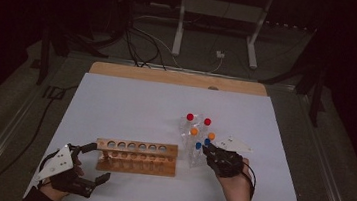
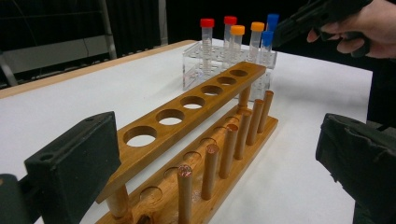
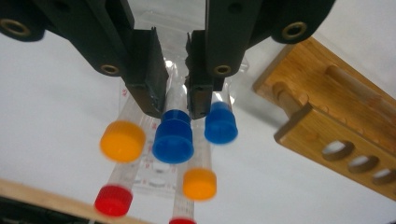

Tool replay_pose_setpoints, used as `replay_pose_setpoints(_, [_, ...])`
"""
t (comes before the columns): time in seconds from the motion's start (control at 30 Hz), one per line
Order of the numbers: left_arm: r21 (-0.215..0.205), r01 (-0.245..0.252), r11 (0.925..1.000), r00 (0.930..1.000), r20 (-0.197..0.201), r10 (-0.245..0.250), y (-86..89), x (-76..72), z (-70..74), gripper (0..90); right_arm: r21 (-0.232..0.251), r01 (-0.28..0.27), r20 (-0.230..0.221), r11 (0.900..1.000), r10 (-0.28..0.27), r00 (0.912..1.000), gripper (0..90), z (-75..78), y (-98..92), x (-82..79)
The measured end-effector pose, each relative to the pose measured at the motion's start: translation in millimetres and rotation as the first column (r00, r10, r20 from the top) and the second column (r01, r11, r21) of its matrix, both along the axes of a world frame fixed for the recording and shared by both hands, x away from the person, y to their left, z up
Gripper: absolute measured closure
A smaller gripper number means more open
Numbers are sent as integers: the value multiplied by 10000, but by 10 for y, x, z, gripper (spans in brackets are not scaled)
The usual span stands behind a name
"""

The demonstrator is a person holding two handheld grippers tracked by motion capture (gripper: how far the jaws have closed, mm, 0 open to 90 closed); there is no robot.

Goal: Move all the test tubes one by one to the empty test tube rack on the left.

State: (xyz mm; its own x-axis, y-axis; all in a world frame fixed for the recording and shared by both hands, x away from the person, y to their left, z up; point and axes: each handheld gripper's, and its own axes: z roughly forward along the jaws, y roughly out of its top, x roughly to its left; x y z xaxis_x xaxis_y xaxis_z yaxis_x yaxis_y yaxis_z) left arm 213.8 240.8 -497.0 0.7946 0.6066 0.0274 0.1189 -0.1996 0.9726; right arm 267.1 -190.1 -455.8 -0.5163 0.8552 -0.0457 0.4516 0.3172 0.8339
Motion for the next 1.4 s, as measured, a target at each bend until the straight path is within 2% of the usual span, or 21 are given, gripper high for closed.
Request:
replay_pose_setpoints(0.37, [50,-24,10000,10000,27,24,1,1,1,5,262,-114,883,9996,91,9961,765,242,-49,-159])
replay_pose_setpoints(0.6, [-41,23,10000,10000,-11,-23,15,-14,37,5,418,-383,1225,9984,330,9919,765,399,-65,-267])
replay_pose_setpoints(0.87, [-31,243,9997,9996,-120,-243,-29,-46,127,5,309,-1153,1022,9928,1116,9885,765,412,59,-366])
replay_pose_setpoints(0.97, [143,291,9995,9996,38,-292,-73,-66,174,6,263,-1435,858,9893,1408,9863,765,389,117,-392])
replay_pose_setpoints(1.07, [162,544,9984,9984,-176,-541,-134,-71,240,6,242,-1639,733,9862,1618,9841,765,364,159,-407])
replay_pose_setpoints(1.17, [166,594,9981,9977,-344,-588,-185,-75,284,6,225,-1794,621,9835,1777,9821,765,342,185,-411])
replay_pose_setpoints(1.27, [283,809,9963,9961,-366,-799,-251,-77,337,6,144,-2041,429,9788,2033,9782,765,289,235,-416])
replay_pose_setpoints(1.4, [197,1354,9906,9895,-540,-1342,-389,-67,446,6,32,-2299,268,9732,2297,9729,765,243,299,-433])
